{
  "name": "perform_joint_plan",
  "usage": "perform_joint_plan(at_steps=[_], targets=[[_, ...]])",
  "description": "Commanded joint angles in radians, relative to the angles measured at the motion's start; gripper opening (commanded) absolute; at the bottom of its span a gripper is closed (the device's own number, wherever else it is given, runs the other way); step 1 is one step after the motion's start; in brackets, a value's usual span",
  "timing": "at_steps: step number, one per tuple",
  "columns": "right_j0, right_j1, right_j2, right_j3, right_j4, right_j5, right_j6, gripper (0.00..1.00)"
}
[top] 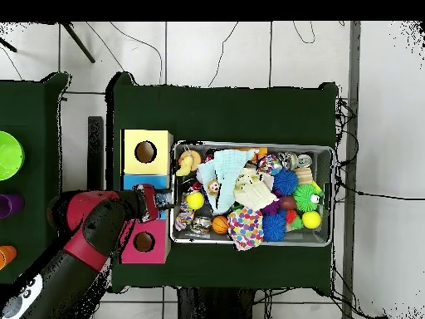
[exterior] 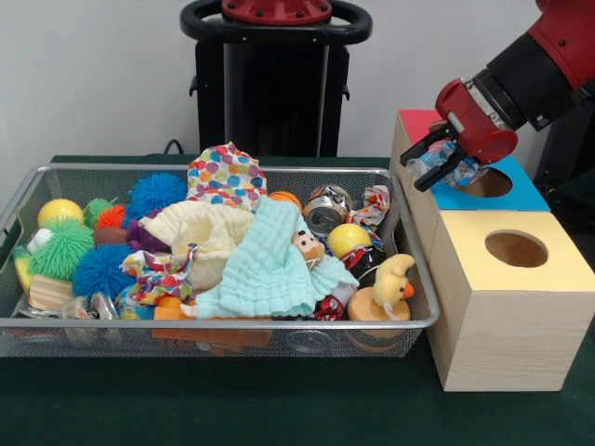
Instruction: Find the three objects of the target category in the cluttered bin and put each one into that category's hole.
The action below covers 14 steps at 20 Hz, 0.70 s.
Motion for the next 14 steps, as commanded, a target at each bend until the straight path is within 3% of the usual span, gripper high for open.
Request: perform_joint_plan(at_steps=[1,14], targets=[[-0.008,0.054,0.086,-0.099,0.037,0.115,0.304,0.00],[0.003,0.071,0.073,-0.116,0.047,0.141,0.343,0.00]])
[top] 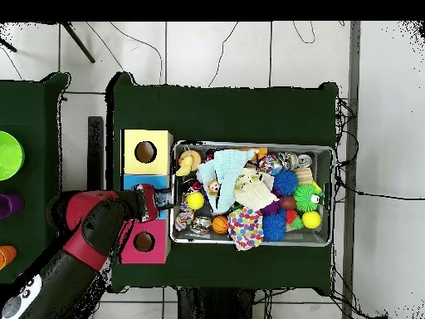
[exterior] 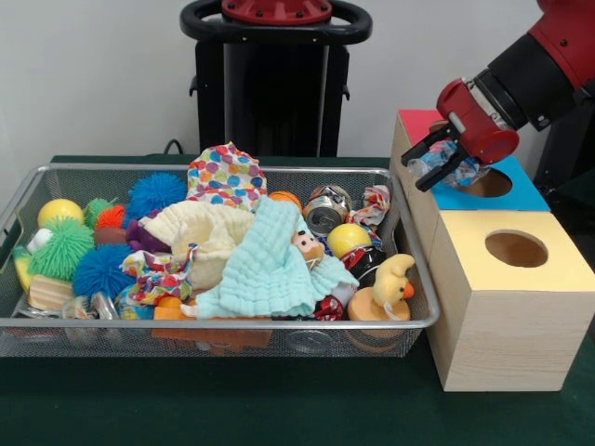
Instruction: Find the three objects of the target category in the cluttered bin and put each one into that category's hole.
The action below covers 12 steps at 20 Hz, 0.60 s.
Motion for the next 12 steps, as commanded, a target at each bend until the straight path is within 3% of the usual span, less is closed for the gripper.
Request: perform_joint_plan(at_steps=[1,12], targets=[[0.002,0.070,0.073,-0.114,0.047,0.141,0.346,0.00],[0.005,0.077,0.066,-0.123,0.054,0.160,0.355,0.00]])
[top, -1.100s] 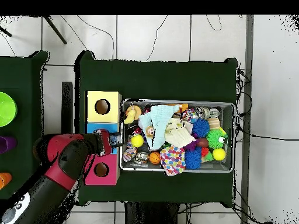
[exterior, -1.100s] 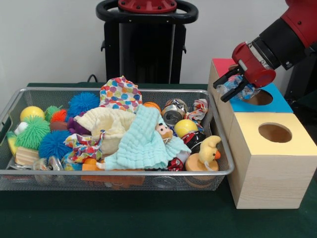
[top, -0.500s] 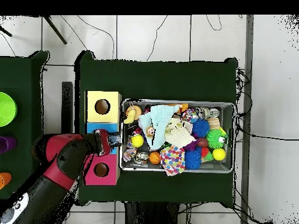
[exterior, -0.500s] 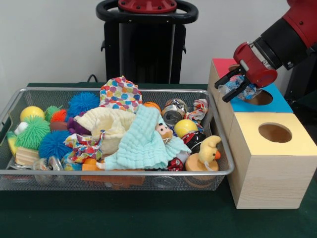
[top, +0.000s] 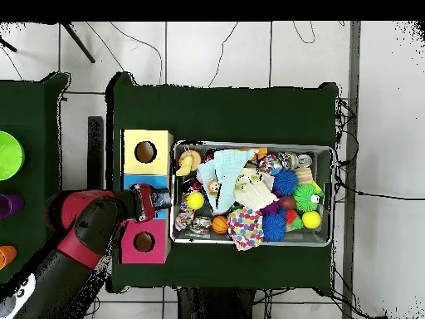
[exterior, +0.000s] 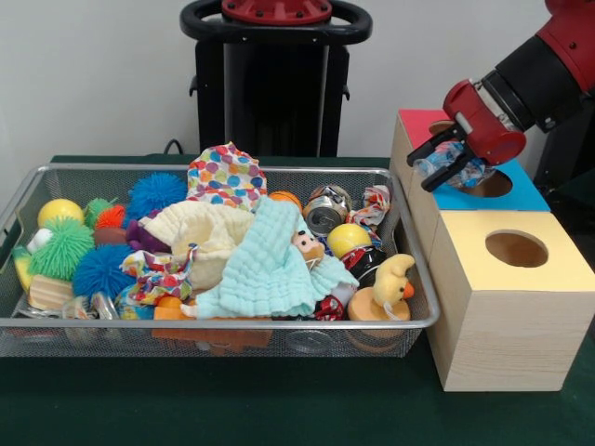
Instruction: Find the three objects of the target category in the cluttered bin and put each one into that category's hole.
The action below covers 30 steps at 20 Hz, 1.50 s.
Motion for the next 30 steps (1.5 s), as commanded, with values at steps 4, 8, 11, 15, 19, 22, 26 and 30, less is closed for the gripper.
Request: perform_joint_plan(at_steps=[4,8,11,15,19,22,26,30], targets=[[-0.004,0.053,0.091,-0.100,0.051,0.134,0.346,0.00],[-0.004,0.049,0.096,-0.097,0.045,0.128,0.348,0.00],[-0.004,0.046,0.099,-0.096,0.041,0.128,0.349,0.00],[-0.005,0.047,0.097,-0.101,0.040,0.137,0.353,0.00],[-0.004,0.051,0.093,-0.109,0.041,0.149,0.362,0.00],[-0.003,0.051,0.093,-0.109,0.042,0.151,0.365,0.00],[-0.003,0.053,0.091,-0.113,0.042,0.156,0.369,0.00],[-0.003,0.054,0.088,-0.118,0.042,0.165,0.374,0.00]])
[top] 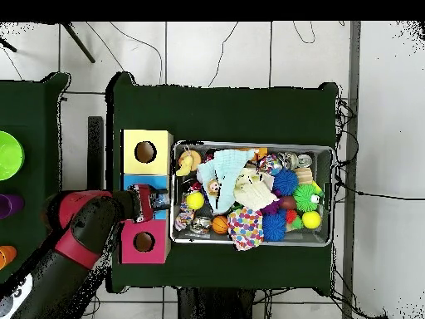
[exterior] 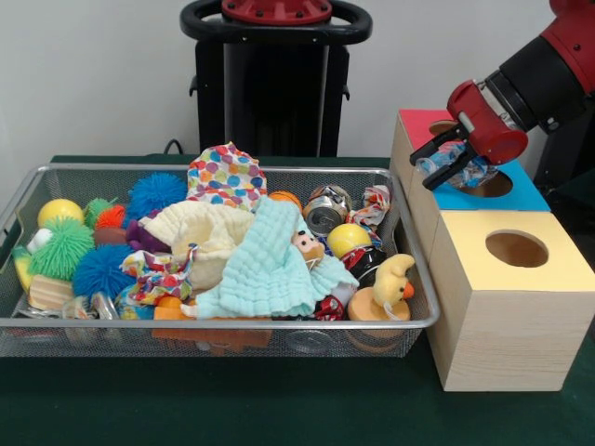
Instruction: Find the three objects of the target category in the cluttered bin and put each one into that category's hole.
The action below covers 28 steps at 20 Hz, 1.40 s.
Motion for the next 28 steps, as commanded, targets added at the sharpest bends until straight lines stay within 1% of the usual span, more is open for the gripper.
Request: perform_joint_plan(at_steps=[1,28], targets=[[-0.008,0.047,0.094,-0.109,0.043,0.147,0.307,0.00],[-0.015,0.050,0.086,-0.133,0.040,0.178,0.324,0.00]])
